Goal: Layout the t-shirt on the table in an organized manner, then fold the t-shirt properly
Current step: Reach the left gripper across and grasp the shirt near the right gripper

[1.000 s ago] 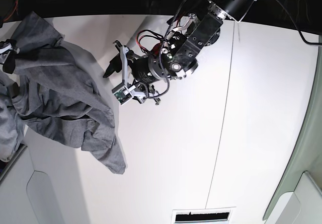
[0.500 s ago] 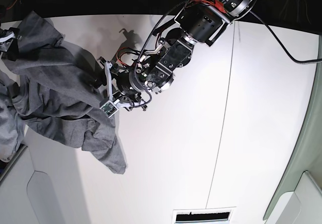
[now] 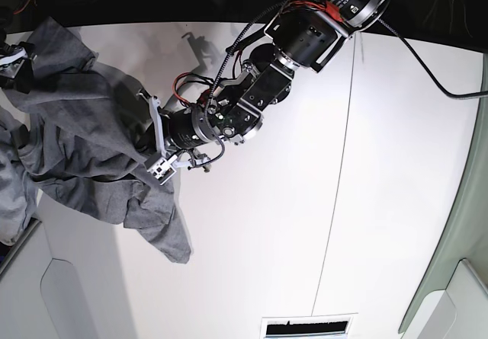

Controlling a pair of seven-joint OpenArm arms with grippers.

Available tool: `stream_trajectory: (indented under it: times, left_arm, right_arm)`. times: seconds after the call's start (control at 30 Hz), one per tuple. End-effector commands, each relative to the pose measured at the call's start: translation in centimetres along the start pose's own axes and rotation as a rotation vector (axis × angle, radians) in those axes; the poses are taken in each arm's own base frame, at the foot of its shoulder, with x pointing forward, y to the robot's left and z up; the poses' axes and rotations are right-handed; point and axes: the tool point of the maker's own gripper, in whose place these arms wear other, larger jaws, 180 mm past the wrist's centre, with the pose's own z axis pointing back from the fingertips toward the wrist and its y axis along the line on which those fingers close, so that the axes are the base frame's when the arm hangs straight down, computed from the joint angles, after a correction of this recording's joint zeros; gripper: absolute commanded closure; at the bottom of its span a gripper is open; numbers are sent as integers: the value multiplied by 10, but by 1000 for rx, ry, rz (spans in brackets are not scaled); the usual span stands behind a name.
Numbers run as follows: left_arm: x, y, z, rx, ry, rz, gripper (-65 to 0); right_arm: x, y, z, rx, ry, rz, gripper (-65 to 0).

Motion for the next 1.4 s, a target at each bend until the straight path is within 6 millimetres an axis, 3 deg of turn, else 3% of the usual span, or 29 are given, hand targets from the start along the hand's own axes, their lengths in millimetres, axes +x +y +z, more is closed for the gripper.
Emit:
stream_trajectory:
  times: [0.0, 0.13, 0.43, 0.5, 0.6, 0.73, 0.87, 0.9, 1.1, 1.37]
  left_arm:
    - [36, 0, -2, -10, -83, -18, 0]
    - [69, 5, 6, -6, -130, 0, 0]
    - [132, -19, 30, -86, -203, -56, 0]
    - [136, -24, 34, -100, -187, -64, 0]
    - [121, -26, 34, -111, -107, -57, 0]
    - [81, -28, 41, -156, -16, -78, 0]
    - [45, -25, 50, -137, 6, -61, -309]
    - [43, -22, 52, -123, -19, -46, -352]
    - [46, 0, 49, 19, -101, 31, -361]
    - [27, -14, 16, 39, -30, -193, -361]
  right_arm:
    - [13, -2, 3, -1, -45, 10, -369]
    - [15, -2, 4, 0, -57, 10, -369]
    - [15, -2, 4, -3, -57, 12, -369]
    - [15, -2, 4, -3, -57, 12, -369]
    - [16, -1, 4, 5, -65, 6, -369]
    - [18, 2, 4, 17, -72, -3, -369]
    - [18, 2, 4, 17, -73, -3, -369]
    - [18, 2, 3, 18, -74, -5, -369]
    - [10, 7, 2, 25, -64, -30, -369]
    - [6, 11, 2, 41, -53, -50, -369]
